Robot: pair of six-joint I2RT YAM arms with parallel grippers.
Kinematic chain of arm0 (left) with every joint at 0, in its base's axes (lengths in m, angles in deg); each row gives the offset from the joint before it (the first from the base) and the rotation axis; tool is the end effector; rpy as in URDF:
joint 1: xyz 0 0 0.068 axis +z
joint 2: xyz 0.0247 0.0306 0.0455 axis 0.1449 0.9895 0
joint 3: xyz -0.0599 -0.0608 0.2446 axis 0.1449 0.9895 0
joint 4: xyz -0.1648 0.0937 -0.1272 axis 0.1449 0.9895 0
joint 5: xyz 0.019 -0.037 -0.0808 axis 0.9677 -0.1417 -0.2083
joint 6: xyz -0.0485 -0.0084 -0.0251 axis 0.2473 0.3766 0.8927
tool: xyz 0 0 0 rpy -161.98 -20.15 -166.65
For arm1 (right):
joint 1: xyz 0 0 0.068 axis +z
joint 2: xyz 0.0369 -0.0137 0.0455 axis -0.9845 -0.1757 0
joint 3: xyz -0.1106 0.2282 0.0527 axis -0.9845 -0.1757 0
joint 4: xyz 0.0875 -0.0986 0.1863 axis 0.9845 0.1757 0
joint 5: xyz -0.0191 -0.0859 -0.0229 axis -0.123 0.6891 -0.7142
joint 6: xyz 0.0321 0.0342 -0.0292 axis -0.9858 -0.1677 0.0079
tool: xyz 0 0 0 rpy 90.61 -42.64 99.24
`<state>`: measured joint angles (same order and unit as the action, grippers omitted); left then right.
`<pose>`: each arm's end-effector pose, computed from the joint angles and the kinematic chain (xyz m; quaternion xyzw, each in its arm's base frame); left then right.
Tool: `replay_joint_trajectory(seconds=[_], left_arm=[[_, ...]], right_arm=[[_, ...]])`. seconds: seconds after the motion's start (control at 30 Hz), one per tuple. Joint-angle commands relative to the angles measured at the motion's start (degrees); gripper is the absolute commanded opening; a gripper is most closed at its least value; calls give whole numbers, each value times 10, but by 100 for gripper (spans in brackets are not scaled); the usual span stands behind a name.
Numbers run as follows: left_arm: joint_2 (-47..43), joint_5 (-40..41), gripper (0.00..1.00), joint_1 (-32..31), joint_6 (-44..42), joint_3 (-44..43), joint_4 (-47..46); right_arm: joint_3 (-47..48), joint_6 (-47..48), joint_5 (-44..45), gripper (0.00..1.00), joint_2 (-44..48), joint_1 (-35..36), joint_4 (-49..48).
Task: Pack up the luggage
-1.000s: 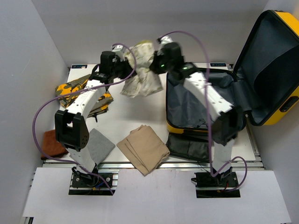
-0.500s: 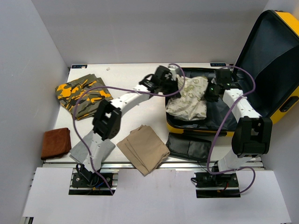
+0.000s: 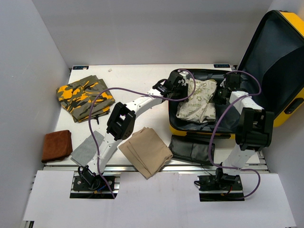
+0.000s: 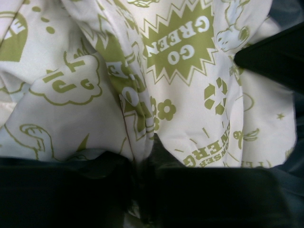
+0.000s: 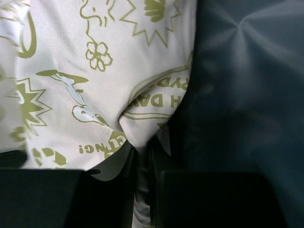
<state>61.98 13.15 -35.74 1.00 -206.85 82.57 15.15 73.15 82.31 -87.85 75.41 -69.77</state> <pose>0.3651 -0.3634 0.2044 0.2021 0.8791 -0.3066 0.3038 0.3495 -0.0227 0.2255 0.1358 0.9201 0.0905 0.3561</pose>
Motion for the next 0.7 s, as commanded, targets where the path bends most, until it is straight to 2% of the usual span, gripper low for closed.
replay_joint_trajectory(seconds=[0.0,0.07,0.1,0.13,0.17,0.2,0.23,0.27,0.3,0.4,0.43,0.57,0.6,0.67], left_arm=[[-14,36,46,2,-17,-49,19],[-12,42,59,2,-28,-64,23],[-16,45,65,2,-35,-78,24],[-23,49,74,2,-42,-79,24],[-31,53,77,2,-48,-79,24],[-50,58,82,2,-58,-78,26],[-63,61,91,2,-65,-76,30],[-74,67,96,2,-76,-77,35],[-101,68,98,2,-81,-75,49],[-158,121,98,7,-105,-55,76],[-208,132,98,13,-107,-21,77],[-324,275,98,43,-90,72,123],[-339,337,98,73,-67,92,140],[-361,371,98,115,-33,125,168]], right_arm=[[6,20,-4,0,-23,-1,-84],[23,17,19,0,-25,-1,-56],[31,17,41,8,-25,-1,-43],[39,17,50,23,-22,0,-31],[55,15,63,35,-11,-1,-10],[55,15,68,58,-5,-1,1],[71,13,68,67,3,-2,8],[84,14,90,81,21,0,23],[89,12,96,89,32,0,28],[112,16,98,89,68,2,57],[116,16,101,89,76,2,64],[115,18,131,89,134,9,69],[120,22,133,89,141,18,70],[128,27,129,89,147,29,70]])
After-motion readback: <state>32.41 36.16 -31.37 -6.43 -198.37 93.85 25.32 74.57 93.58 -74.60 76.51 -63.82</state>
